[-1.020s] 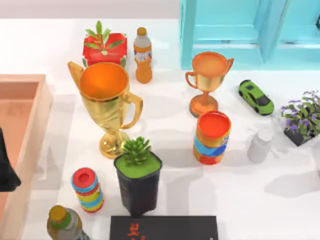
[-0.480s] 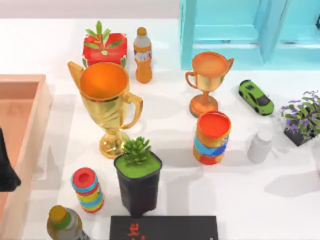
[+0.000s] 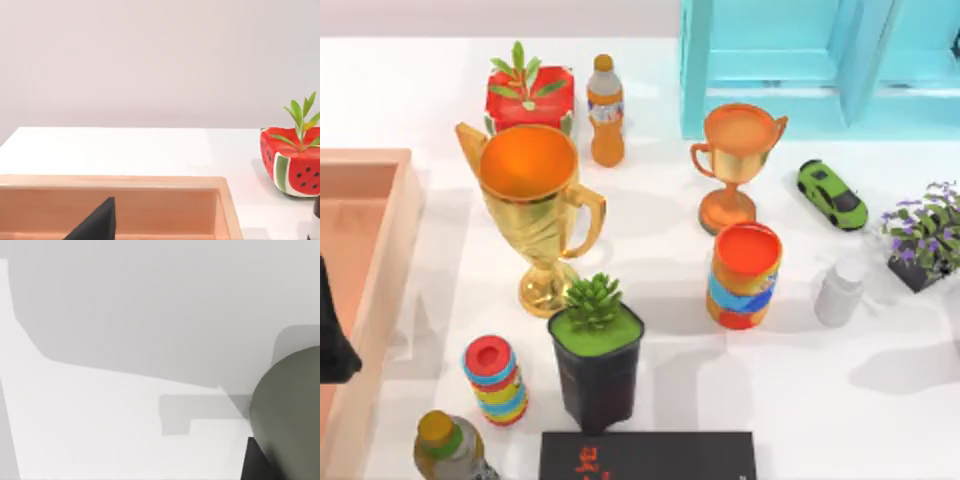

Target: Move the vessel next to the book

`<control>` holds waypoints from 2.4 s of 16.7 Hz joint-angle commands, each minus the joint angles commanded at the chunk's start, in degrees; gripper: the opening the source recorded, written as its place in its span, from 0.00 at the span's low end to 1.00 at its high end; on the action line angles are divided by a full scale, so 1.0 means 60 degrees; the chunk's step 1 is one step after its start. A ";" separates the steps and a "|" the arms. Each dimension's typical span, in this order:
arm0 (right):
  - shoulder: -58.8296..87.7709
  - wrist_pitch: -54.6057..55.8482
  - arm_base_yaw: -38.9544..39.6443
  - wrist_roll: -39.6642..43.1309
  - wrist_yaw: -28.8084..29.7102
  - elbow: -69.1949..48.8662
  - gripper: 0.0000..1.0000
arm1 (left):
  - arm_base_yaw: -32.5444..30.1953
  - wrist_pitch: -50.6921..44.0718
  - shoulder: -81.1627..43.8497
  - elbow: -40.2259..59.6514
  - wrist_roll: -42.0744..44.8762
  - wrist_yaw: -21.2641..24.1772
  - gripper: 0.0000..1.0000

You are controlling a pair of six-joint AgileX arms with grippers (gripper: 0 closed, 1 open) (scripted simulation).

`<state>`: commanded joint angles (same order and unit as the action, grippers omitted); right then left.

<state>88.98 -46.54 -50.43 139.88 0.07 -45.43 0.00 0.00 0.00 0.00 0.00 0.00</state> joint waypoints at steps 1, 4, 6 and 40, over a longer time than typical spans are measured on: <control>0.0000 0.0000 0.0000 0.0000 0.0000 0.0000 0.00 | 0.0000 0.0000 0.0000 0.0000 0.0000 0.0000 1.00; 0.0000 0.0000 0.0000 0.0000 0.0000 0.0000 0.00 | 0.0000 0.0000 0.0000 0.0000 0.0000 0.0000 1.00; 0.0000 0.0000 0.0000 0.0000 0.0000 0.0000 0.00 | 0.0000 0.0000 0.0000 0.0000 0.0000 0.0000 1.00; -0.0256 -0.3842 0.6425 -1.1485 -0.0801 -0.5698 0.00 | 0.0000 0.0000 0.0000 0.0000 0.0000 0.0000 1.00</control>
<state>87.45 -69.60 -11.89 70.97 -4.73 -79.62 0.00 0.00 0.00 0.00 0.00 0.00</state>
